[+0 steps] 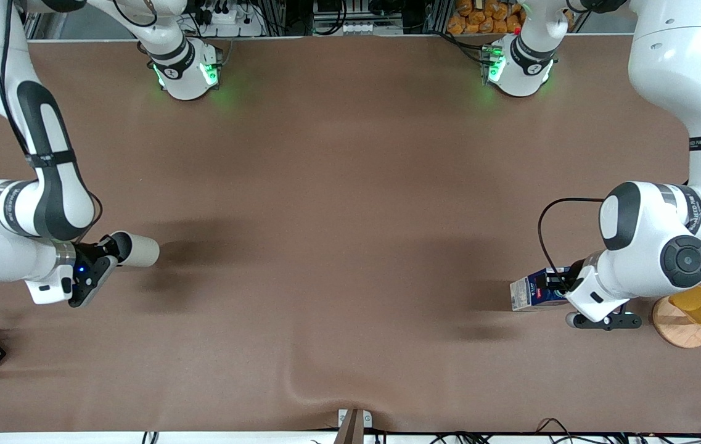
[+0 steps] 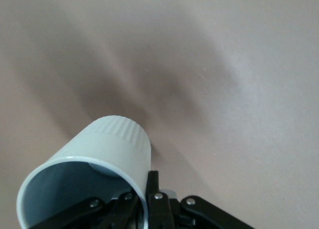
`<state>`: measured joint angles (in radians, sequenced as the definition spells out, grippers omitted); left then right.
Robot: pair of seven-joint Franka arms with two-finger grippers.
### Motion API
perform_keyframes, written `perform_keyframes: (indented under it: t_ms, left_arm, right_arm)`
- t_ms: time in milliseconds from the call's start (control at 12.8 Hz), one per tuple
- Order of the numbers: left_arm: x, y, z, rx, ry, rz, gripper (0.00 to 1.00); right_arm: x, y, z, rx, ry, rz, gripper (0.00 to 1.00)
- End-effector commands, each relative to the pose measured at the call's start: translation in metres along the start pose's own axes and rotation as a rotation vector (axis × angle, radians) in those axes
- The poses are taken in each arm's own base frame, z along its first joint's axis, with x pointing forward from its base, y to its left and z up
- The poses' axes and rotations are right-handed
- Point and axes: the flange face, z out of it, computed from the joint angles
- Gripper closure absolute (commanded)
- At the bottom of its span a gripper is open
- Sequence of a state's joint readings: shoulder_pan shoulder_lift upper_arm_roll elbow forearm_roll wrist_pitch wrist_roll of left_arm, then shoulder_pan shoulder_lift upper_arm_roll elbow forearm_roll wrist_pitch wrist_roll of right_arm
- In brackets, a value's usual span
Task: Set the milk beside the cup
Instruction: 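Carry the white mug with the right gripper toward the table middle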
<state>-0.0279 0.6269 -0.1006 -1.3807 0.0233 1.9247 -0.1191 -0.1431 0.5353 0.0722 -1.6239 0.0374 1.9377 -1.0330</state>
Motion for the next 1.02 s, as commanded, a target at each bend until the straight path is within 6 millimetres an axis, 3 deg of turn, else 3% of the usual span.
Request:
perform_keyframes:
  t_ms: [0, 235, 391, 547, 704, 860, 939]
  left_arm:
    - [0.005, 0.001, -0.003, 0.014, 0.014, -0.002, 0.36]
    - [0.004, 0.001, -0.007, 0.014, 0.02, 0.0, 0.35]
    - [0.003, 0.003, -0.01, 0.015, 0.023, 0.007, 0.35]
    - [0.003, 0.007, -0.011, 0.012, 0.023, 0.01, 0.35]
    - [0.002, 0.01, -0.012, 0.01, 0.021, 0.015, 0.35]
    - [0.001, 0.015, -0.016, 0.012, 0.028, 0.023, 0.35]
    - [0.0, 0.016, -0.017, 0.011, 0.026, 0.024, 0.35]
  right_arm:
    - [0.022, -0.028, -0.023, 0.018, -0.009, 0.028, 1.0]
    - [0.056, -0.057, -0.044, 0.016, -0.028, 0.022, 1.0]
    - [0.065, -0.064, -0.048, 0.01, -0.021, 0.014, 1.0]
    - [0.096, -0.097, -0.07, -0.019, -0.02, -0.054, 1.0]
    - [0.14, -0.133, -0.09, -0.058, -0.002, -0.103, 1.0]
    - [0.195, -0.178, -0.079, -0.095, 0.008, -0.208, 1.0]
    - [0.232, -0.21, -0.074, -0.14, 0.047, -0.275, 1.0]
